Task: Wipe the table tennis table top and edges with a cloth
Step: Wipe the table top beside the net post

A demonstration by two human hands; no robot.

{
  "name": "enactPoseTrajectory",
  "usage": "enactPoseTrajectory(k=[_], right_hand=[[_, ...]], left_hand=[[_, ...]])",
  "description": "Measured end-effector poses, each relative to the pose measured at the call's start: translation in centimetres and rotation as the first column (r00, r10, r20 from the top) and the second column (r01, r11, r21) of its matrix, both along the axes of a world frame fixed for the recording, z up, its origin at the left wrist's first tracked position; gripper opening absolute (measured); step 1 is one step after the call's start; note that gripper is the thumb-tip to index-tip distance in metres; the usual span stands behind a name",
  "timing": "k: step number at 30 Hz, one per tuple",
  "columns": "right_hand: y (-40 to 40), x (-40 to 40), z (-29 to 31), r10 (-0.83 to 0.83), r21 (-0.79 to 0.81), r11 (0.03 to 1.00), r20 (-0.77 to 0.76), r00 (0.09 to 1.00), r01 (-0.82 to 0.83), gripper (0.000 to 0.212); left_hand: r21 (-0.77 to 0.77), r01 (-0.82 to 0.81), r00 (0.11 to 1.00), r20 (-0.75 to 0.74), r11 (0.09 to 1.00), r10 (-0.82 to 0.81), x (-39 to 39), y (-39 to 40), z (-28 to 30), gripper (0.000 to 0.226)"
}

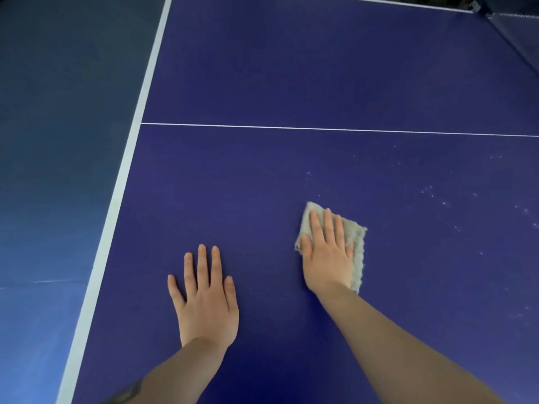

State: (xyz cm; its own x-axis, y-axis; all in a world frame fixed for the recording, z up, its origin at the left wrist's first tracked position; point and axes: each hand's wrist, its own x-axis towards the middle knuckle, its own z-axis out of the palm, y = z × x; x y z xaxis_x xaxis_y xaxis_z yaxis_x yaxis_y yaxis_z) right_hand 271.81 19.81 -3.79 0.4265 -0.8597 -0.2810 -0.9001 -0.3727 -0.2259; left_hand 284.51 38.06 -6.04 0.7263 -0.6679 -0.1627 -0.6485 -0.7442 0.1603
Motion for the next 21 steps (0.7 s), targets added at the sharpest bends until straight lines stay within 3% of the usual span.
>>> enactPoseTrajectory(k=[2, 5, 9, 12, 14, 16, 18, 21], right_hand=[[2.6, -1.4, -0.3, 0.0, -0.03, 1.0, 0.013, 1.0, 0.001, 0.056], [6.2, 0.2, -0.5, 0.232, -0.068, 0.971, 0.048, 0.971, -0.229, 0.056], [3.2, 5.1, -0.2, 0.569, -0.069, 0.821, 0.024, 0.822, -0.566, 0.056], [-1.8, 7.1, 0.3, 0.476, -0.011, 0.88, -0.011, 0.88, -0.476, 0.056], [-4.2, 6.3, 0.1, 0.261, -0.025, 0.965, -0.031, 0.965, -0.262, 0.055], [-4.1, 4.9, 0.0, 0.124, -0.045, 0.991, -0.038, 0.992, -0.126, 0.062], [-1.4, 4.8, -0.5, 0.167, -0.064, 0.984, -0.04, 0.985, -0.169, 0.065], [1.3, 7.8, -0.8, 0.409, -0.104, 0.908, 0.012, 0.912, -0.406, 0.056]], left_hand=[[-0.006, 0.019, 1.0, -0.009, 1.0, -0.019, 0.0, 0.1, 0.4, 0.06], [-0.049, 0.077, 0.997, 0.008, 0.996, -0.076, 1.7, -1.2, 1.1, 0.058], [-0.027, 0.129, 0.992, -0.003, 0.991, -0.129, 5.9, -5.6, 1.4, 0.052], [-0.012, 0.086, 0.996, -0.007, 0.996, -0.086, 7.8, -7.8, 1.2, 0.056], [-0.006, 0.09, 0.996, 0.009, 0.996, -0.09, 8.0, -8.3, 1.4, 0.057], [-0.019, 0.095, 0.995, 0.022, 0.995, -0.095, 7.9, -8.2, 1.2, 0.058], [-0.028, 0.101, 0.994, 0.034, 0.995, -0.1, 7.9, -8.0, 1.0, 0.056], [-0.034, 0.109, 0.993, 0.044, 0.993, -0.107, 8.2, -8.2, 0.7, 0.06]])
